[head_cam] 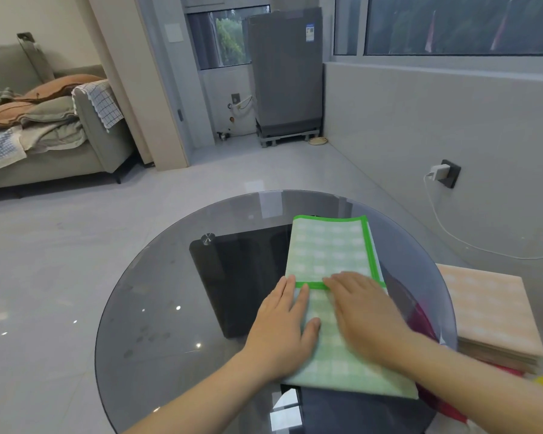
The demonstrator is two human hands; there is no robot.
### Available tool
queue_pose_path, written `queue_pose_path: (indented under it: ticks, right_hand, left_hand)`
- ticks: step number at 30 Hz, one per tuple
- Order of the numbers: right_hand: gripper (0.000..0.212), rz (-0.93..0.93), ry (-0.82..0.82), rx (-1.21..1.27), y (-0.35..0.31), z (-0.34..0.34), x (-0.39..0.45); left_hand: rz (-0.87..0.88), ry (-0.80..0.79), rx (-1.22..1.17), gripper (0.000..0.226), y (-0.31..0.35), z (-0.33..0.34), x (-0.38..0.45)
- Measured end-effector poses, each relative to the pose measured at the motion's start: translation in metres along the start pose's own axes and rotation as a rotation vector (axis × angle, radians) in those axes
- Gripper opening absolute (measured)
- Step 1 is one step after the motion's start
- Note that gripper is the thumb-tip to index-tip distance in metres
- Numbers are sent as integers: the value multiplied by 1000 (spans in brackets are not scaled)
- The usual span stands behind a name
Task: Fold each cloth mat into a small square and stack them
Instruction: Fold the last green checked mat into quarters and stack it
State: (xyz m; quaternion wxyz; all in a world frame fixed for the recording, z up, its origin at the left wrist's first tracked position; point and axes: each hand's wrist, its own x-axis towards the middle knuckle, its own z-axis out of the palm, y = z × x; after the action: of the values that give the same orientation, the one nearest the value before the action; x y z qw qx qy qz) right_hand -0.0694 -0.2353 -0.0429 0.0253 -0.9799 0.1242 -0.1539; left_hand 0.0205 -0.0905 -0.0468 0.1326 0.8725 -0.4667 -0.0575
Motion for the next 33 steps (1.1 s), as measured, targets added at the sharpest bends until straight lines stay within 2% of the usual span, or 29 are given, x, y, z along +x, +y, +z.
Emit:
queue_pose_path:
  ticks: [1,2,5,8,10,13,15,18,21,24,27,30,33]
  right_hand:
    - [39,18,-19,12,-7,2,-7]
    - [50,46,-87,29,-13,2,-13]
    - [96,68,-220,88,-10,-1,-24]
    - [112,115,-248,74,9,-4,-25]
    - [114,161,-273,54,18,-3,-27]
    - [108,242,-273,52,24,-8,-29]
    - [102,235,-224,-51,25,-11,-27]
    - [60,182,-94,-132,20,-17,-25]
    - [44,192,-74,121,11,-26,-19]
    - [43,373,-158,381,18,-28,-10]
    - [40,549,-114,504,29,-28,5]
    - [29,704,-93,557,42,-26,20]
    - [18,800,-62,623,53,-19,30]
  left_hand:
    - [2,2,13,95,0,1,0]
    - [2,3,27,94,0,1,0]
    - [0,-14,59,93,0,2,0]
    - [-6,-23,81,81,2,1,0]
    - [-7,-25,83,78,2,-1,0]
    - [20,25,137,89,0,-6,2]
    - [52,71,176,88,-2,-13,7]
    - [137,170,158,69,-2,-18,17]
    - [133,167,82,43,-1,-18,25]
    - [-26,176,-158,25,6,-17,35]
    - [-274,257,-410,15,12,-18,49]
    - [-465,329,-552,14,12,-21,63]
    - [-588,331,-557,9,6,-20,75]
